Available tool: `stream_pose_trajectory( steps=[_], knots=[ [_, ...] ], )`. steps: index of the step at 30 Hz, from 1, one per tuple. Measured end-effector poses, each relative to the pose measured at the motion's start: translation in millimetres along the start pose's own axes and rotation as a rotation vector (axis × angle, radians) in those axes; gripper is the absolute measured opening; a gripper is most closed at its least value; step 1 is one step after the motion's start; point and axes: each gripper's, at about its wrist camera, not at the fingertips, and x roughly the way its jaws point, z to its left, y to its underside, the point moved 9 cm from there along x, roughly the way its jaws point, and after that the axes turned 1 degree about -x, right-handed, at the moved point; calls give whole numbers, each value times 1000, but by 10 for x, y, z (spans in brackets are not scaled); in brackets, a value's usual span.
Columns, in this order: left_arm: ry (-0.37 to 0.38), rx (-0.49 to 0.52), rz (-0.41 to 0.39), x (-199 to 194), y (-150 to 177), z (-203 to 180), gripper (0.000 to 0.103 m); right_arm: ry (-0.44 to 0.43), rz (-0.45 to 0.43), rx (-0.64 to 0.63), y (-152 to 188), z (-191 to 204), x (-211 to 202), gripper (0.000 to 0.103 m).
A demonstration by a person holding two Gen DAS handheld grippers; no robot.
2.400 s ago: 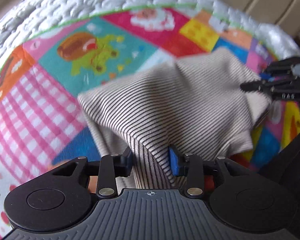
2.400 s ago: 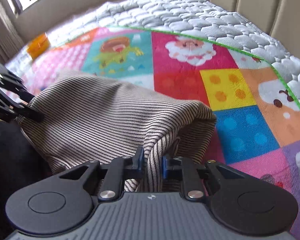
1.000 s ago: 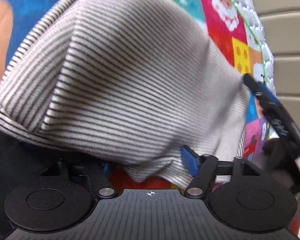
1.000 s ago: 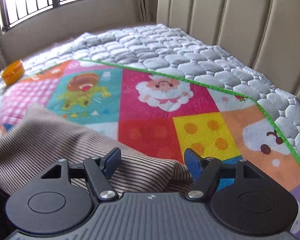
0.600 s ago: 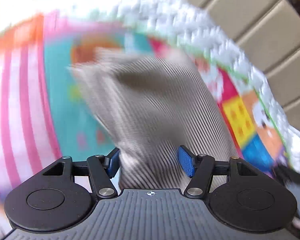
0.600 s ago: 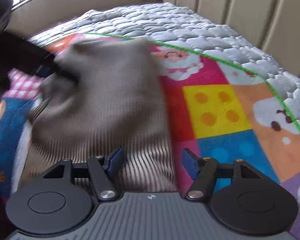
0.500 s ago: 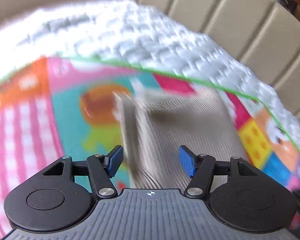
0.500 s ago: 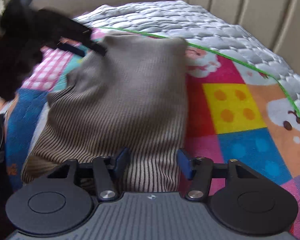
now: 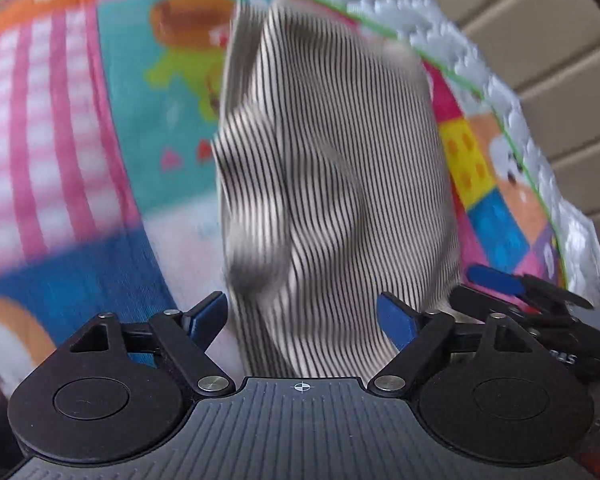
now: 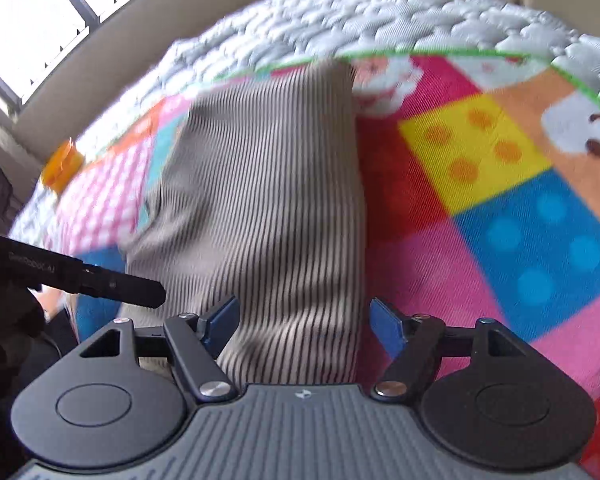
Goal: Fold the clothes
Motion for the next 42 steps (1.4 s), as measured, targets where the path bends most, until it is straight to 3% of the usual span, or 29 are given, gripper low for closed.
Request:
stream_pose_trajectory(
  steps=[3,6,8,11,15,17,22,24,28,30,32,37,42],
  knots=[
    [-99,164,-24,50,108,-117,80,96,3,-98,118,135,-13,70],
    [-190,318,-49,80,197,-214,90,130,17,-100,199,128,-76,70],
    [-238,334,-56,80,234,-204,99,151,17,-100,252,110,-111,72],
    [-258,315,-73,21,260,-184,99,193,-5,-123,293,125,-183,72],
    [-307,365,-156,-159,297,-231,98,236,-80,-188,280,250,-330,73],
    [-299,377,-206,-276,284,-279,98,245,-123,-231,278,335,-421,73],
    [-178,304,-419,-711,43,-401,103,245,-232,-410,261,664,-531,73],
    [-144,280,-513,-858,-40,-424,103,252,-215,-450,290,733,-459,73],
    [-126,276,-652,-1055,-151,-415,103,298,-97,-493,436,644,-192,74],
    [-142,273,-670,-1080,-187,-408,103,323,-49,-518,505,603,-83,77],
    [-146,269,-665,-1081,-198,-395,103,326,-71,-559,512,661,-101,77],
    [-191,259,-606,-974,-210,-314,103,240,-168,-667,518,986,-230,77],
    [-173,226,-564,-910,-205,-237,103,166,-171,-800,664,1266,-158,78]
  ],
)
